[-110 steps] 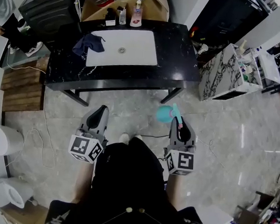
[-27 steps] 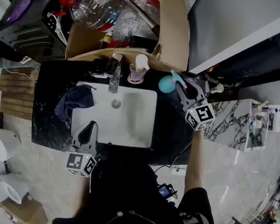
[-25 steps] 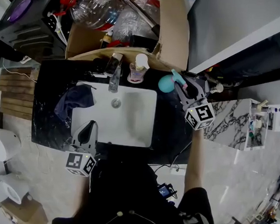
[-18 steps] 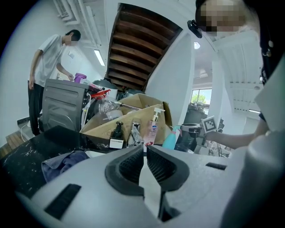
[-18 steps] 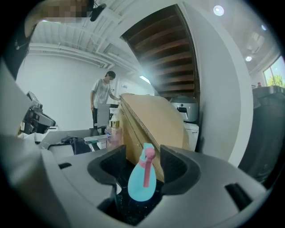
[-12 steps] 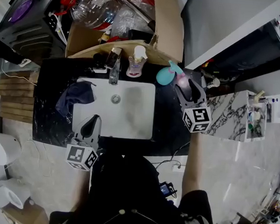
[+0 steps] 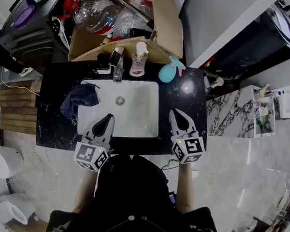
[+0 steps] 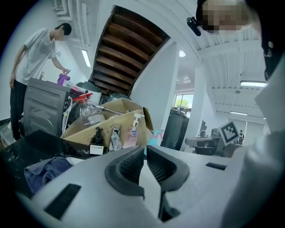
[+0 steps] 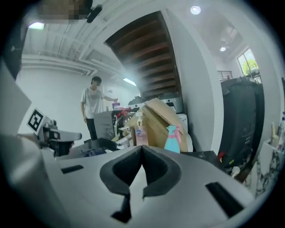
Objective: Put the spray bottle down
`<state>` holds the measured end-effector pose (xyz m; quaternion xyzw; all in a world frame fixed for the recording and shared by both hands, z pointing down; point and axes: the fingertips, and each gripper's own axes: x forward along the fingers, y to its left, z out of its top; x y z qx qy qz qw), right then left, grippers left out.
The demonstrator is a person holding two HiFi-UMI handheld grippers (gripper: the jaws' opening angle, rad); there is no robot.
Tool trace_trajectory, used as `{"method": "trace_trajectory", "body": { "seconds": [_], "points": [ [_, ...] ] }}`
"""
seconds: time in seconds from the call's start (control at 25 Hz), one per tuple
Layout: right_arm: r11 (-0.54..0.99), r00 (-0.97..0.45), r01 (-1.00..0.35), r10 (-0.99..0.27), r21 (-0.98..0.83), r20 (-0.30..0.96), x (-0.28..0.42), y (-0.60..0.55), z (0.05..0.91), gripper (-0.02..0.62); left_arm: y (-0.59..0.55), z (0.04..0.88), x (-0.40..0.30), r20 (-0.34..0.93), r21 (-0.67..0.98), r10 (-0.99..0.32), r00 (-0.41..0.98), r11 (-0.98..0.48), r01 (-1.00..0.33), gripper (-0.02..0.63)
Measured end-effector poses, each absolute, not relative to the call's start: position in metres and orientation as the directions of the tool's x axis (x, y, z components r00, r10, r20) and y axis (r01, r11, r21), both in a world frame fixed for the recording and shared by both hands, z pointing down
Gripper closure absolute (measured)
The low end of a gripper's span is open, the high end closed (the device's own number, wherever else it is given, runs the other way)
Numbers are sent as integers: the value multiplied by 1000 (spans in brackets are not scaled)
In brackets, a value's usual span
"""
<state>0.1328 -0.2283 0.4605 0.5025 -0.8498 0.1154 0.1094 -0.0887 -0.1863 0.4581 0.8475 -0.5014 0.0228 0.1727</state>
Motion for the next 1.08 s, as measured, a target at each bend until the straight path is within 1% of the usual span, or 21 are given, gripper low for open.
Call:
{"method": "trace_trajectory", "body": {
  "seconds": [0.2,0.36,0.48,0.64,1.08],
  "points": [
    [436,-449,-894,-866,-108,221,123,-182,434,592,-179,445,-78,173,256,-832,527,-479,-840,581],
    [407,-431,-898,-890,-170,146,125,-157,413,592,-174,425,-68,126,217,-827,548,-516,-829,581],
    [382,-410,-901,-905,-205,115,127,-143,410,592,-167,418,-62,109,196,-822,559,-534,-823,581],
    [371,-403,-899,-909,-235,109,127,-136,412,592,-159,416,-54,102,189,-811,576,-553,-811,581],
    [373,-403,-900,-910,-227,102,132,-139,409,592,-158,413,-44,94,194,-799,594,-570,-798,581]
  ]
}}
